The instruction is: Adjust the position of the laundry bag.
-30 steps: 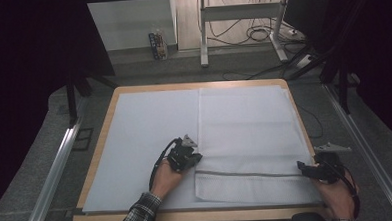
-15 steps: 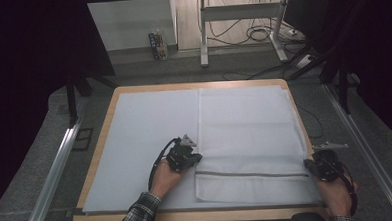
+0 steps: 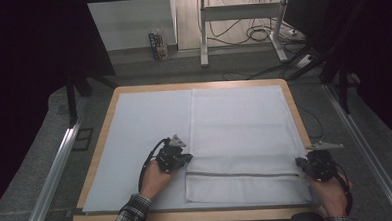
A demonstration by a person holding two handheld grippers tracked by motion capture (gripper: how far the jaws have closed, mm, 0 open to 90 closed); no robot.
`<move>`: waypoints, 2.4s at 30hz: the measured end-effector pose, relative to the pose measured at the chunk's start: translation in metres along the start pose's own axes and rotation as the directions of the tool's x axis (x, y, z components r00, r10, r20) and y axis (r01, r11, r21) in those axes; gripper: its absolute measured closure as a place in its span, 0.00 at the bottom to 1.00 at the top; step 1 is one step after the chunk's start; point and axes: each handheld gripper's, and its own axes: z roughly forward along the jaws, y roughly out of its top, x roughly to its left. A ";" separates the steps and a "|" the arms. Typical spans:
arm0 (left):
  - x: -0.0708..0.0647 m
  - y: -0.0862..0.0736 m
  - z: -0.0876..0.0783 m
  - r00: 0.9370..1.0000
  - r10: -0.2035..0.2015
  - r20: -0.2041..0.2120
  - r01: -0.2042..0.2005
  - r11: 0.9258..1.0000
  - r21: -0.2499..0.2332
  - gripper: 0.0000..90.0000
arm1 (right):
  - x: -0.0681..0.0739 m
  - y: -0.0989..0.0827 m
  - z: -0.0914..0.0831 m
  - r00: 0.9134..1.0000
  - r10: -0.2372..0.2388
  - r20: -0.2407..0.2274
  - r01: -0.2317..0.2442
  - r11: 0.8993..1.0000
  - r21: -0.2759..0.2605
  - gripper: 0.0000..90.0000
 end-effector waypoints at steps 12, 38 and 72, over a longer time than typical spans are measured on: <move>0.019 -0.022 -0.023 0.998 -0.064 -0.016 0.064 0.998 0.010 0.99 | 0.025 0.011 0.007 0.994 -0.072 -0.078 0.071 0.997 -0.019 0.98; 0.048 -0.065 -0.067 0.983 -0.130 -0.130 0.136 0.990 0.042 0.98 | 0.083 0.036 0.031 0.954 -0.231 -0.193 0.227 0.973 -0.044 0.97; 0.041 -0.075 -0.081 0.977 -0.148 -0.152 0.139 0.988 -0.071 0.34 | 0.095 0.036 0.032 0.919 -0.361 -0.159 0.347 0.931 -0.112 0.43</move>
